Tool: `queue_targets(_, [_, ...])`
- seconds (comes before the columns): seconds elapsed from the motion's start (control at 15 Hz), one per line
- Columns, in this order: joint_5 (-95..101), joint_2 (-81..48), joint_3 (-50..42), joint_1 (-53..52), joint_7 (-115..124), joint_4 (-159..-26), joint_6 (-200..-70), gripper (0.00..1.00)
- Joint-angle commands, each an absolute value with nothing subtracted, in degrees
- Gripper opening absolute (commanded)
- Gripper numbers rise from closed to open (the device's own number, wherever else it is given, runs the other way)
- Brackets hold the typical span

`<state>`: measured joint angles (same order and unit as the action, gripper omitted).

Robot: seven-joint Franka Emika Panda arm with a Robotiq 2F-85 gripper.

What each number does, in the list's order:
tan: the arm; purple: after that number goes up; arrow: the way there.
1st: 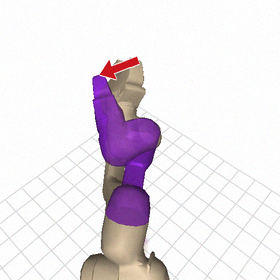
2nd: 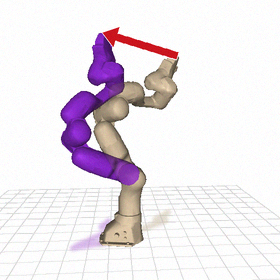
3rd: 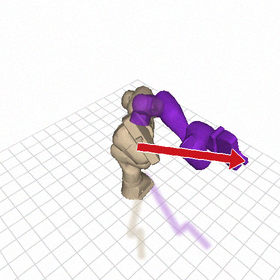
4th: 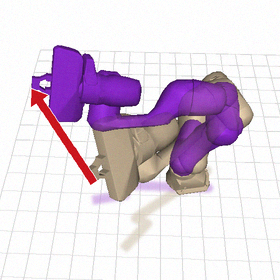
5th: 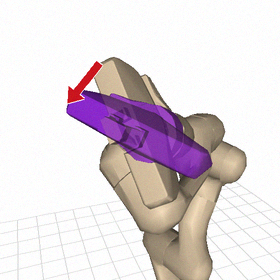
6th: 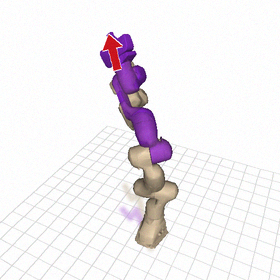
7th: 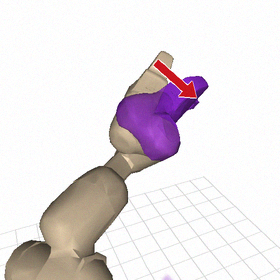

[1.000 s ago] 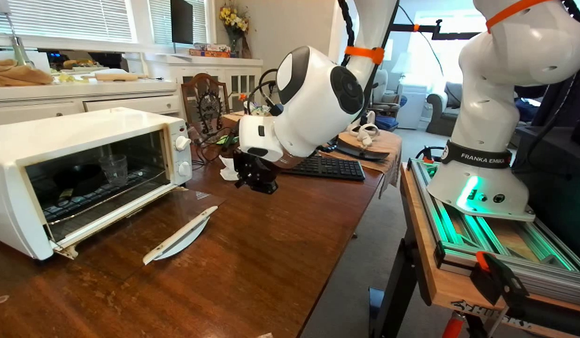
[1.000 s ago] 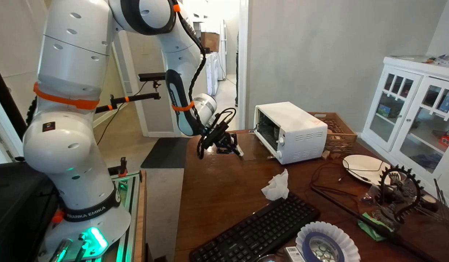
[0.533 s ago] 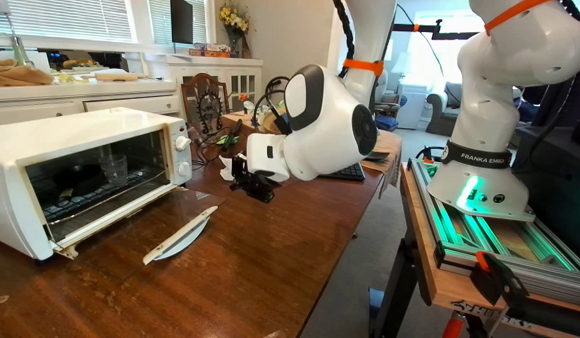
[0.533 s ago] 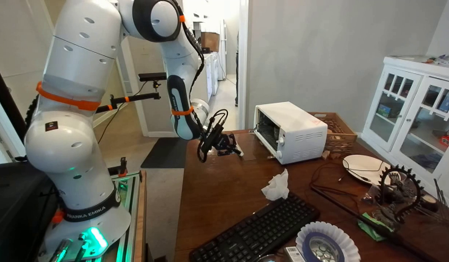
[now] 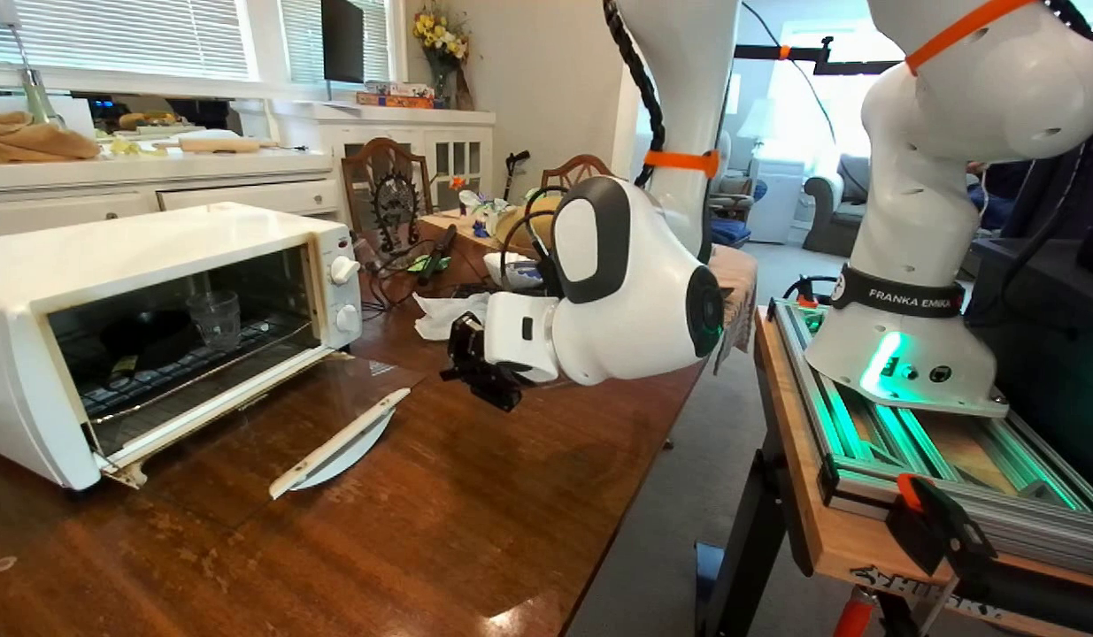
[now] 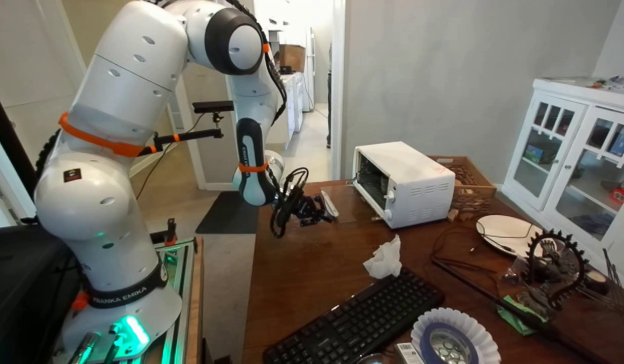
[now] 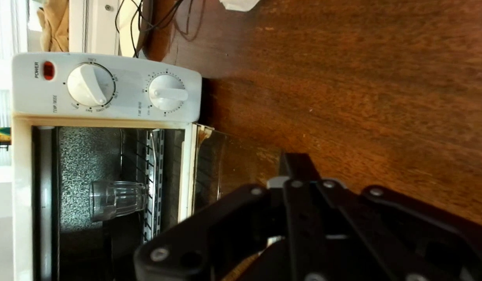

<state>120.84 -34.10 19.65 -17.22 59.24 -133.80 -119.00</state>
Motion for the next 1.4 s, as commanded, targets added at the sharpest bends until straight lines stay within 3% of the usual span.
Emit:
queue_targets(0.0, [125.2, -36.2, 20.4, -14.8, 63.1, -132.8, -121.2, 0.0])
queue_targets(0.87, [138.2, -38.9, 20.9, -6.2, 70.1, -126.7, -137.8, 0.0])
queue_targets(1.33, [139.2, -39.3, 20.6, -4.3, 69.3, -124.6, -140.1, 0.0])
